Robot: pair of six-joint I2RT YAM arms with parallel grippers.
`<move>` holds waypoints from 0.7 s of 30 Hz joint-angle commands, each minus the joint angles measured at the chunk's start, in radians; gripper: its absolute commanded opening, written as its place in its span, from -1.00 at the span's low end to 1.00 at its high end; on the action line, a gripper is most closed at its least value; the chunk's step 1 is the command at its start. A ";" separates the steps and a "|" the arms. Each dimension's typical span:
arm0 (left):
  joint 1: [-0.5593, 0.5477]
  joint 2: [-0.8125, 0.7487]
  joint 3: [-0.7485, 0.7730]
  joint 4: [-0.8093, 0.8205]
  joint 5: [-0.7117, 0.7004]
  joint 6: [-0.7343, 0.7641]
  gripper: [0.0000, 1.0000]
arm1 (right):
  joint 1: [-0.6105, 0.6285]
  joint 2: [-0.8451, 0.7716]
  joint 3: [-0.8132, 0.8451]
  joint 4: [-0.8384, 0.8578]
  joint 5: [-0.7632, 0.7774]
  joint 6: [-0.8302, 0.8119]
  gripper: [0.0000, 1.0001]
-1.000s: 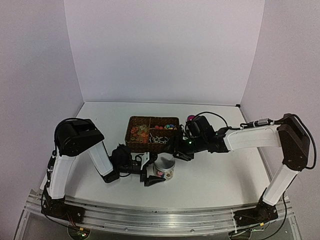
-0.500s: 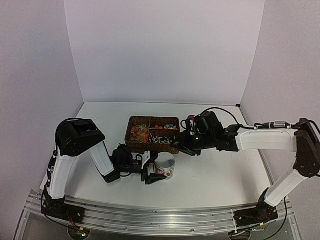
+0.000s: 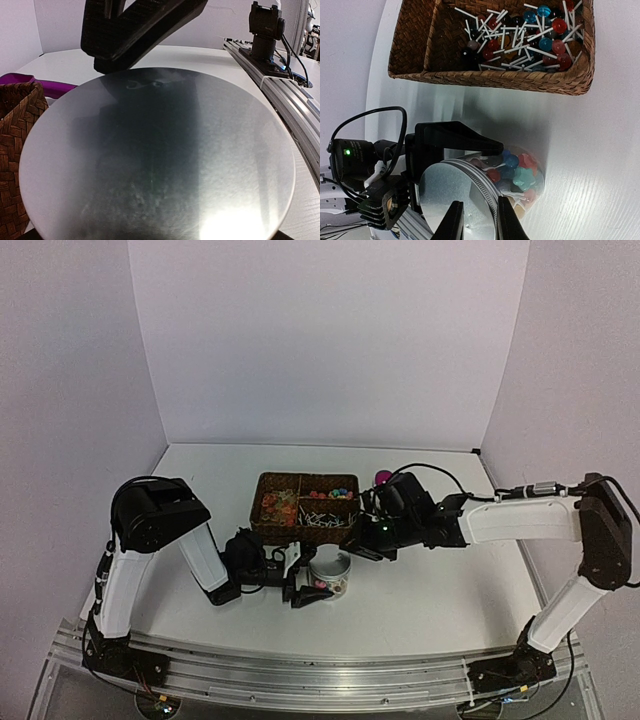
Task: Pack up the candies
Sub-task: Screw the bottle lid onto the packing bottle.
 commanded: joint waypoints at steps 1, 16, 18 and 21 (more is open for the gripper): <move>-0.003 0.008 0.030 -0.005 -0.046 0.007 0.63 | 0.012 0.001 0.016 -0.001 0.004 -0.003 -0.70; -0.002 -0.001 0.006 0.002 -0.067 -0.020 0.58 | 0.069 0.022 -0.023 -0.069 0.062 0.016 -0.69; -0.002 -0.003 0.005 0.010 -0.070 -0.024 0.60 | 0.081 0.035 -0.013 -0.085 0.076 0.012 -0.71; -0.002 -0.003 0.008 0.014 -0.070 -0.031 0.60 | 0.098 0.039 -0.023 -0.098 0.080 0.018 -0.76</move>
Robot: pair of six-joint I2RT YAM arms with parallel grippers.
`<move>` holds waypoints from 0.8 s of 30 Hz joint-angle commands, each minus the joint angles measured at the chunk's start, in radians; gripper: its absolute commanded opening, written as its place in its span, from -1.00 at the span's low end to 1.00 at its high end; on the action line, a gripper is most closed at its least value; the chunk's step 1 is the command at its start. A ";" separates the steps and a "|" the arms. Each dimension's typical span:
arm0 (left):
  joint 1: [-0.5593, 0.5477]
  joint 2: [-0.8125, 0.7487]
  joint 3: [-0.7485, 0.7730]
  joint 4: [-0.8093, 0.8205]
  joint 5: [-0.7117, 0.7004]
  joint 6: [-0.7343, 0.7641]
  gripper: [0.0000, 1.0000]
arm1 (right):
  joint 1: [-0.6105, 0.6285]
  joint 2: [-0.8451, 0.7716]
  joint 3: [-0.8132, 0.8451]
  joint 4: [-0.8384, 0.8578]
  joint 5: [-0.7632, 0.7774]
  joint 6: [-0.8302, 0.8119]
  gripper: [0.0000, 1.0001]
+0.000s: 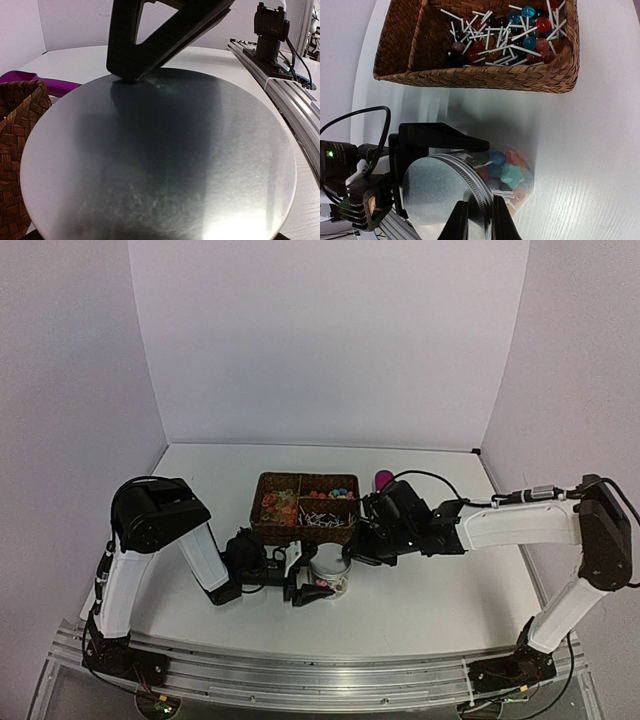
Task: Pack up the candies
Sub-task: Screw the bottle lid onto the packing bottle.
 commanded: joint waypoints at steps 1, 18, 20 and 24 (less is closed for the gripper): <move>0.001 -0.004 0.001 0.021 -0.049 -0.025 0.60 | 0.052 0.031 -0.017 -0.089 -0.028 0.014 -0.77; 0.008 -0.011 -0.013 0.008 -0.067 -0.040 0.58 | 0.149 -0.064 -0.069 -0.152 -0.028 0.223 -0.88; 0.008 -0.010 -0.011 0.008 -0.063 -0.034 0.58 | 0.170 -0.037 -0.044 -0.151 -0.028 0.246 -0.89; 0.009 -0.012 -0.014 0.015 -0.054 -0.029 0.58 | 0.213 -0.005 -0.019 -0.152 -0.039 0.301 -0.89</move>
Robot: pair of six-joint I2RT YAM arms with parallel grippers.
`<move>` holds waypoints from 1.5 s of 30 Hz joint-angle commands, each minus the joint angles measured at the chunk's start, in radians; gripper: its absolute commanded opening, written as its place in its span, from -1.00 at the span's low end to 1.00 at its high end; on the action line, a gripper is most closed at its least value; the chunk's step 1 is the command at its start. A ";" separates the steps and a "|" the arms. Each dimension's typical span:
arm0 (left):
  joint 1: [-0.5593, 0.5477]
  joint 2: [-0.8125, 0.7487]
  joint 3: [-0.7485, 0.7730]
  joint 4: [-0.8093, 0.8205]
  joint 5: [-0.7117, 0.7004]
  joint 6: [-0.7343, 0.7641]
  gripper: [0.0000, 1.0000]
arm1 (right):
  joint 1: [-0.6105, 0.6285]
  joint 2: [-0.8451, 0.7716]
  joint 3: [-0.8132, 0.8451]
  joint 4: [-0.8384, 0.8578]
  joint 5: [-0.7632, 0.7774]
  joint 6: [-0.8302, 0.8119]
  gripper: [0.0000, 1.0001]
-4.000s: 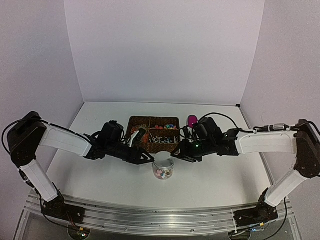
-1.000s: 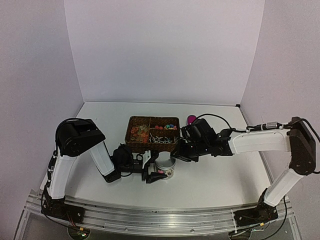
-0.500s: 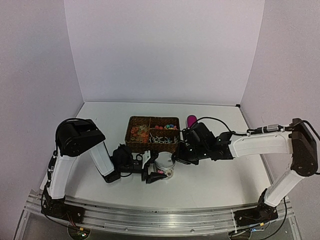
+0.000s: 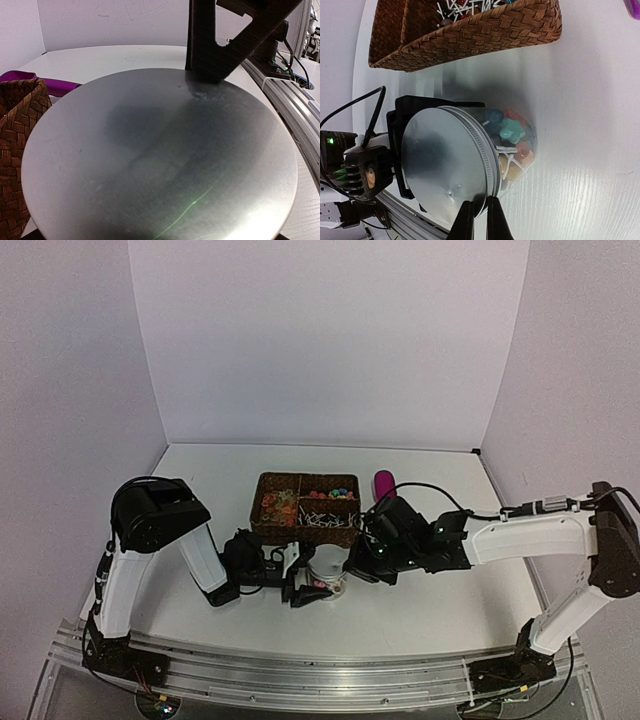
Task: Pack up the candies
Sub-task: Screw the bottle lid onto the packing bottle.
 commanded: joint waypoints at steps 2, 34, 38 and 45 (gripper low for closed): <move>0.011 -0.011 -0.001 -0.002 -0.050 -0.022 0.58 | 0.109 0.046 0.011 -0.084 -0.139 0.121 -0.86; 0.017 -0.030 -0.024 -0.036 0.052 0.033 0.60 | -0.165 0.187 0.303 -0.182 -0.165 -0.645 -0.28; 0.019 -0.029 -0.024 -0.044 0.053 0.032 0.60 | -0.166 0.205 0.310 -0.177 -0.191 -0.644 -0.44; 0.019 -0.027 -0.019 -0.049 0.057 0.029 0.60 | -0.163 0.203 0.296 -0.155 -0.212 -0.632 -0.51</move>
